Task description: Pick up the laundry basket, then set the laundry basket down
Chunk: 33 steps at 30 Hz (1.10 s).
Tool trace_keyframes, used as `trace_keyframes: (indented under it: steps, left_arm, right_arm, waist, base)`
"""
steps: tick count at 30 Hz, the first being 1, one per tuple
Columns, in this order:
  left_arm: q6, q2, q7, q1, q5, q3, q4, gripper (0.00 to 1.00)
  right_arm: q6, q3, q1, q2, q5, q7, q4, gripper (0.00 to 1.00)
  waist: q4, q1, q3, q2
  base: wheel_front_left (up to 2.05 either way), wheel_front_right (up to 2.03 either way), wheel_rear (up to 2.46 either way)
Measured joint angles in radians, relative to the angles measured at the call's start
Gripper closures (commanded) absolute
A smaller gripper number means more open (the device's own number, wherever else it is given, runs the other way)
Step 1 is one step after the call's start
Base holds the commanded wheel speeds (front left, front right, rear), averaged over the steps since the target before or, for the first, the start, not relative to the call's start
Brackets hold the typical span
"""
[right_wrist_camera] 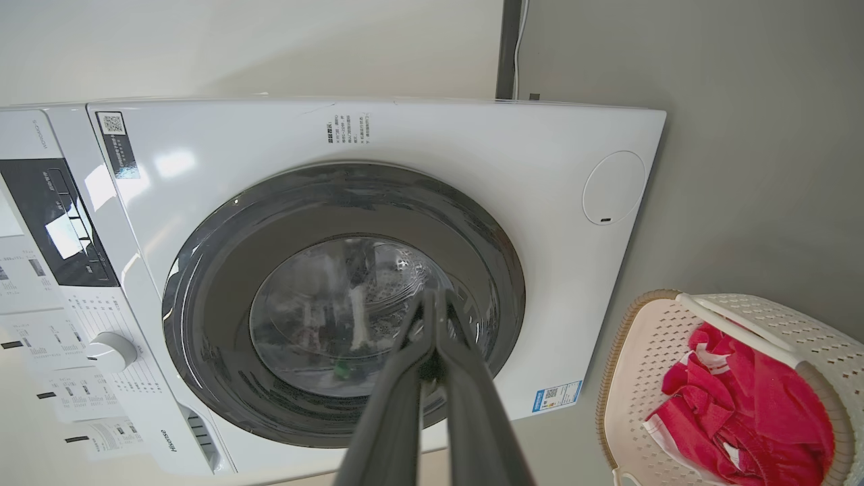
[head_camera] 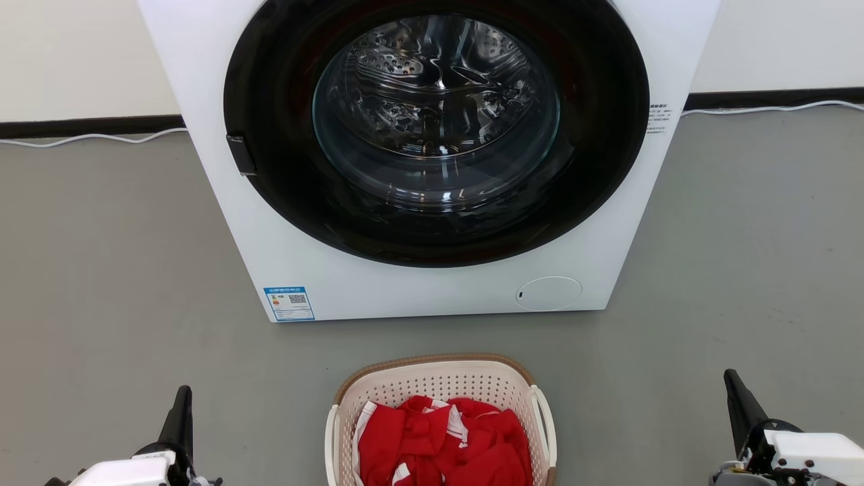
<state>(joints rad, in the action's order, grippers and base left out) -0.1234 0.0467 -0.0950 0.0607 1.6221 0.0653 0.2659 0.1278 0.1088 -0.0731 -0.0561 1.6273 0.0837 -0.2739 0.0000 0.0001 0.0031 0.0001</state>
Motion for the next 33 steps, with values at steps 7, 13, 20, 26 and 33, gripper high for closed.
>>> trace_keyframes:
  steps: [7,13,20,26,33]
  left_arm:
    - [0.000,-0.001,0.000,0.000,0.000,0.001,0.000,1.00]
    - [0.000,-0.002,0.000,0.000,0.000,0.003,0.000,1.00]
    - [0.000,-0.002,0.000,0.000,0.000,0.006,0.000,1.00]
    - [0.000,-0.003,-0.002,0.000,0.000,0.007,0.000,1.00]
    - [0.000,-0.003,-0.009,0.000,0.000,0.008,0.000,1.00]
  right_arm:
    - [0.000,0.002,0.000,0.002,0.000,0.005,0.000,1.00]
    - [0.000,0.003,0.000,0.004,0.000,0.007,0.000,1.00]
    - [0.000,0.005,0.000,0.005,0.000,0.007,0.000,1.00]
    - [0.000,0.006,0.000,0.006,0.000,0.009,0.000,1.00]
    - [0.000,0.007,0.000,0.006,-0.002,0.011,0.000,1.00]
  waist:
    - [0.000,0.0000,0.000,0.0000]
    - [0.000,0.0000,0.000,0.0000]
    - [0.000,0.0000,0.000,0.0000]
    - [0.000,0.0000,0.000,0.0000]
    - [0.000,0.0000,0.000,0.0000]
  base:
    - [0.00,0.00,0.00]
    - [0.00,0.00,0.00]
    - [0.00,0.00,0.00]
    - [0.00,0.00,0.00]
    - [0.00,0.00,0.00]
